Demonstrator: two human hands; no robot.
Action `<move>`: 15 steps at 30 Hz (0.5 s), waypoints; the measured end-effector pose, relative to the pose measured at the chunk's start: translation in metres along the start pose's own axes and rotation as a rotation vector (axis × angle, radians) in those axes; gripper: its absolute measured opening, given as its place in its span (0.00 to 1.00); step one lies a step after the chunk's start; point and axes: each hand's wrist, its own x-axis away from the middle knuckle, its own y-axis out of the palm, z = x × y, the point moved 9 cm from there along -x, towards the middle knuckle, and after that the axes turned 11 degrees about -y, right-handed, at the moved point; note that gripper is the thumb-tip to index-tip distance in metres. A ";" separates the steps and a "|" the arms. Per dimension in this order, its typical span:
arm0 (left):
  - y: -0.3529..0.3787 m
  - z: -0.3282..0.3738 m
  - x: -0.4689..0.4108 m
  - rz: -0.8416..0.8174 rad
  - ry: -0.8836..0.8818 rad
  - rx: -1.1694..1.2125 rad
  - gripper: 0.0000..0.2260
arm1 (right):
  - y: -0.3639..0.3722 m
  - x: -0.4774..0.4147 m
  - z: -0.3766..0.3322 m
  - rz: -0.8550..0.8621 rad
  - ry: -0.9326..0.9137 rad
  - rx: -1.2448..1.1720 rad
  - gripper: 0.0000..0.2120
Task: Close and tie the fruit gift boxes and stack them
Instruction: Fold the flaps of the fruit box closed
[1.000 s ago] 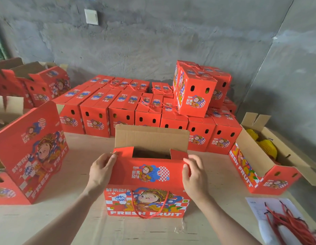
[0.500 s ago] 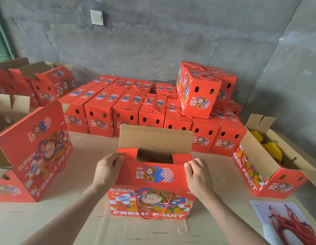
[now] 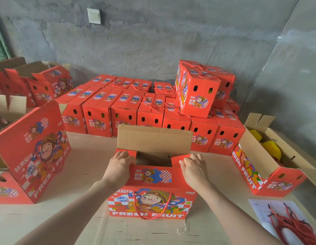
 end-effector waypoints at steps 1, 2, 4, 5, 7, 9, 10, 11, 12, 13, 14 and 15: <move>0.001 -0.002 0.000 0.009 -0.028 0.023 0.10 | 0.003 -0.001 0.003 -0.016 0.036 -0.001 0.20; -0.001 -0.005 0.000 0.030 -0.071 0.089 0.09 | 0.004 -0.001 0.005 -0.010 0.069 -0.033 0.19; -0.004 -0.018 -0.002 0.068 -0.213 0.217 0.10 | 0.003 0.001 0.008 0.080 0.117 -0.158 0.15; -0.004 -0.025 -0.004 0.065 -0.305 0.230 0.14 | 0.003 0.002 0.011 0.116 0.136 -0.236 0.16; 0.003 -0.040 -0.007 -0.011 -0.451 0.153 0.26 | 0.013 0.003 0.018 0.087 0.196 -0.430 0.28; 0.014 -0.050 -0.012 -0.152 -0.531 0.232 0.33 | 0.025 0.003 0.021 0.002 0.248 -0.589 0.38; 0.017 -0.052 -0.015 -0.213 -0.555 0.362 0.36 | 0.026 0.002 0.020 -0.013 0.241 -0.614 0.40; 0.019 -0.053 -0.018 -0.247 -0.562 0.466 0.37 | 0.025 -0.001 0.018 0.002 0.209 -0.623 0.42; 0.018 -0.051 -0.019 -0.258 -0.545 0.501 0.39 | 0.021 -0.004 0.016 0.036 0.160 -0.625 0.44; 0.016 -0.050 -0.020 -0.256 -0.525 0.486 0.39 | 0.015 -0.006 0.013 0.081 0.109 -0.623 0.46; 0.016 -0.049 -0.020 -0.247 -0.505 0.462 0.39 | 0.010 -0.007 0.010 0.120 0.073 -0.626 0.47; 0.015 -0.047 -0.020 -0.231 -0.487 0.442 0.39 | 0.007 -0.007 0.010 0.145 0.053 -0.639 0.49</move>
